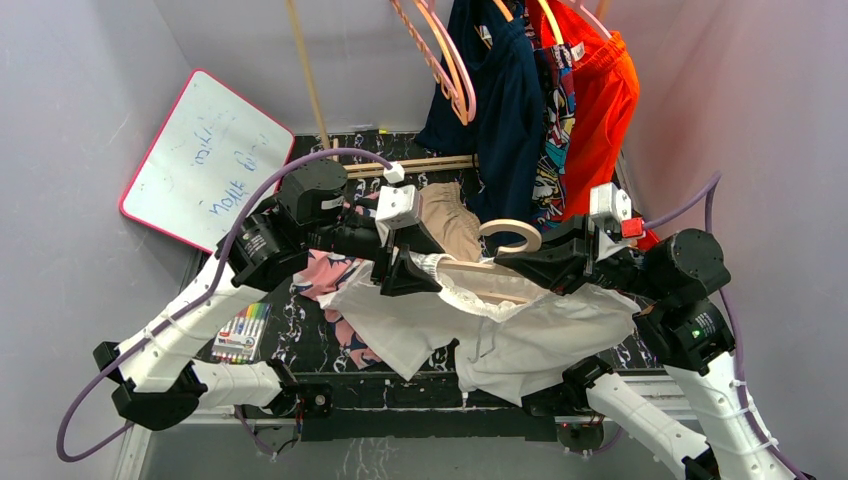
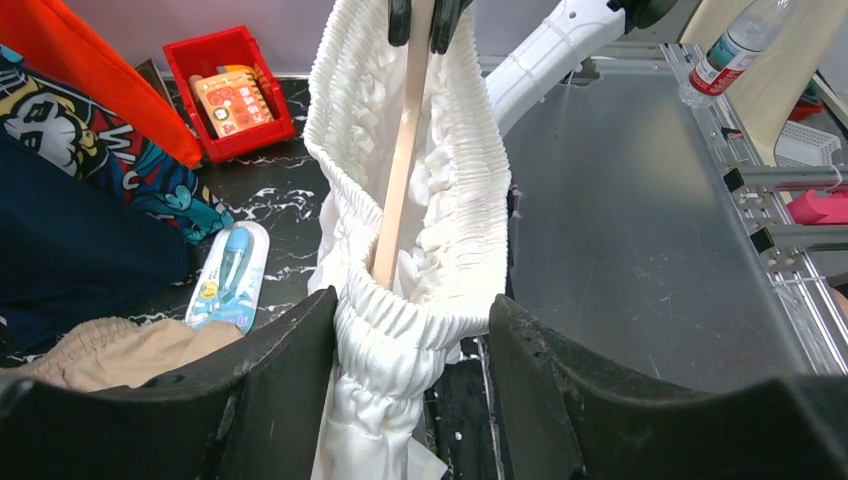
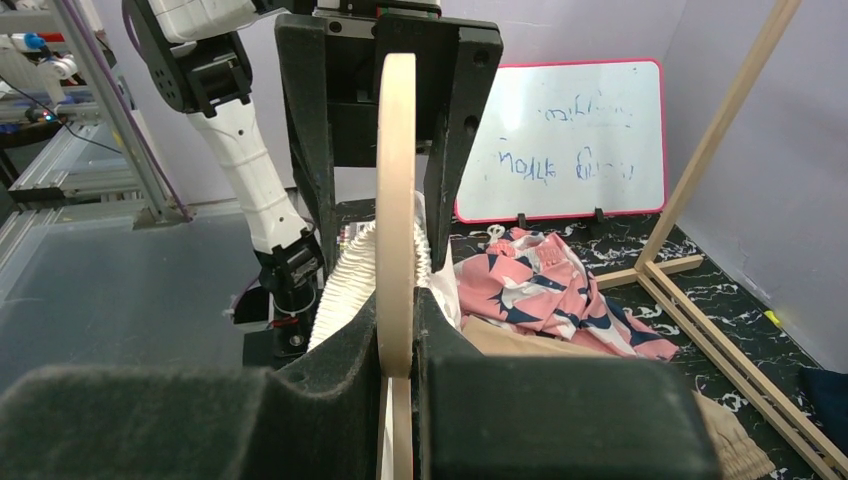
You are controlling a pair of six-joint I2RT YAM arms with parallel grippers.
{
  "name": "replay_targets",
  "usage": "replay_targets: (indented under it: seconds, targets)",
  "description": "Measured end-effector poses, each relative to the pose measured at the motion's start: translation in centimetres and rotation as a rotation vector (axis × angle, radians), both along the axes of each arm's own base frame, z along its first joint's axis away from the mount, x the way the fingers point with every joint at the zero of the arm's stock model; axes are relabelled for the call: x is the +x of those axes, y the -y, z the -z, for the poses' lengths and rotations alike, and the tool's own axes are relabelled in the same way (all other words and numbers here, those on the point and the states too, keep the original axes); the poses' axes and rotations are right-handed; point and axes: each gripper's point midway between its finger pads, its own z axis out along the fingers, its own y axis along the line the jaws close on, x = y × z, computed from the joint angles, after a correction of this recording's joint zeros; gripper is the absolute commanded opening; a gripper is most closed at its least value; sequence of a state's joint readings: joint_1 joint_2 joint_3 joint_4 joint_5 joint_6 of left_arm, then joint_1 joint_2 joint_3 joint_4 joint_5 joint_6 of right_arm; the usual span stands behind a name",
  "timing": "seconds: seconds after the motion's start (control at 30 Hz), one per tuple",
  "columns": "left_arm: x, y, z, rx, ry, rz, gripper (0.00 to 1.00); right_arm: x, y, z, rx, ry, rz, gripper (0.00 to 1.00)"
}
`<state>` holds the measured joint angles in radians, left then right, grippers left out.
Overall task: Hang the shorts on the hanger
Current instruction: Hang the shorts on the hanger.
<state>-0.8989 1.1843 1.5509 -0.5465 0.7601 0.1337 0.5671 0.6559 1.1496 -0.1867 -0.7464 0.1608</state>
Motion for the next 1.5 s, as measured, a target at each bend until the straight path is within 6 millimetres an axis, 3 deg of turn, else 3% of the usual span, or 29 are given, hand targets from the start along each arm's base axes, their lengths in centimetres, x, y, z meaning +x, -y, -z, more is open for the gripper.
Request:
replay_targets:
  seconds: [0.07,0.23,0.4,0.7,0.93,1.07,1.17,1.3,1.4,1.5]
  targets:
    - [0.1,0.1,0.3,0.010,-0.008,0.001,0.57,0.0,0.0,0.0,-0.001,0.000,-0.004,0.00]
    - [0.5,0.6,1.2,0.036,-0.022,0.000,0.75,-0.1,-0.1,0.1,-0.003,-0.002,-0.009,0.00]
    - [0.4,0.1,1.0,0.034,-0.008,-0.008,0.82,0.0,-0.1,0.1,-0.004,-0.002,-0.009,0.00]
    - [-1.8,-3.4,0.0,-0.025,0.108,-0.012,0.81,-0.2,-0.1,0.1,-0.003,-0.009,-0.018,0.00]
    - [-0.4,-2.1,1.8,0.029,0.099,-0.017,0.76,-0.2,-0.3,-0.1,0.005,-0.019,-0.030,0.00]
    - [0.8,-0.7,3.6,0.081,0.070,-0.011,0.68,-0.1,-0.5,-0.2,0.008,-0.028,-0.034,0.00]
    - [1.3,0.0,4.4,0.103,0.057,-0.005,0.57,-0.2,-0.5,-0.1,0.007,-0.031,-0.038,0.00]
    - [1.2,0.2,3.7,0.084,0.068,0.008,0.37,-0.1,-0.5,-0.1,0.007,-0.030,-0.037,0.00]
    - [1.0,0.2,2.9,0.062,0.077,0.019,0.29,-0.1,-0.5,-0.1,0.006,-0.030,-0.038,0.00]
    - [0.7,0.2,2.5,0.049,0.077,0.029,0.02,-0.2,-0.5,-0.1,0.006,-0.030,-0.039,0.00]
